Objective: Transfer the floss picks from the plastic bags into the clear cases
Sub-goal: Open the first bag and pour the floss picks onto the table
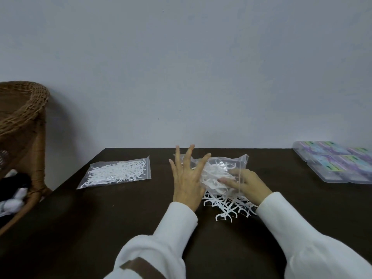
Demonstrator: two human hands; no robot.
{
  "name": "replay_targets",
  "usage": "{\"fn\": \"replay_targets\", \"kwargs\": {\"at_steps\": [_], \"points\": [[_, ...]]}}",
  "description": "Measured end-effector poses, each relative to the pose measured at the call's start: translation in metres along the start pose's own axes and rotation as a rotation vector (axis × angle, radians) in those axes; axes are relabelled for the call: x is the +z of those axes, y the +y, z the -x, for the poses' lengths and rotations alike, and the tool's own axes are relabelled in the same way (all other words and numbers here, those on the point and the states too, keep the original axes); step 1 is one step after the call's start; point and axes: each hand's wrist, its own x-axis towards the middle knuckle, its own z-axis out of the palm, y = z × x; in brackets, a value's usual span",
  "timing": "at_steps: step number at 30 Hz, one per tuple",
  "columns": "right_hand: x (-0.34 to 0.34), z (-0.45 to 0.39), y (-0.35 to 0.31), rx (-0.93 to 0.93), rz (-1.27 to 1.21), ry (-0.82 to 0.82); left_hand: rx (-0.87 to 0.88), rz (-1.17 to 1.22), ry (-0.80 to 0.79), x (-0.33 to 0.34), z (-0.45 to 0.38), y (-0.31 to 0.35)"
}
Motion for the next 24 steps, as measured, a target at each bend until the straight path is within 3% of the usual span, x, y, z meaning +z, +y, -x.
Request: {"fn": "replay_targets", "kwargs": {"at_steps": [5, 11, 15, 18, 24], "points": [[-0.002, 0.001, -0.001, -0.05, 0.057, 0.076, -0.029, -0.091, 0.06, 0.001, 0.001, -0.004], [-0.013, 0.0, 0.001, -0.113, 0.037, 0.152, -0.173, 0.042, 0.074, -0.006, 0.0, -0.009], [-0.015, -0.001, 0.004, -0.122, 0.078, 0.15, -0.371, 0.162, 0.04, -0.013, -0.003, -0.014], [-0.019, -0.002, 0.005, -0.106, 0.096, 0.138, -0.497, 0.24, 0.11, -0.014, -0.005, -0.02], [-0.024, 0.0, 0.007, -0.076, 0.072, 0.008, -0.59, 0.286, 0.161, -0.016, -0.006, -0.02]]}}
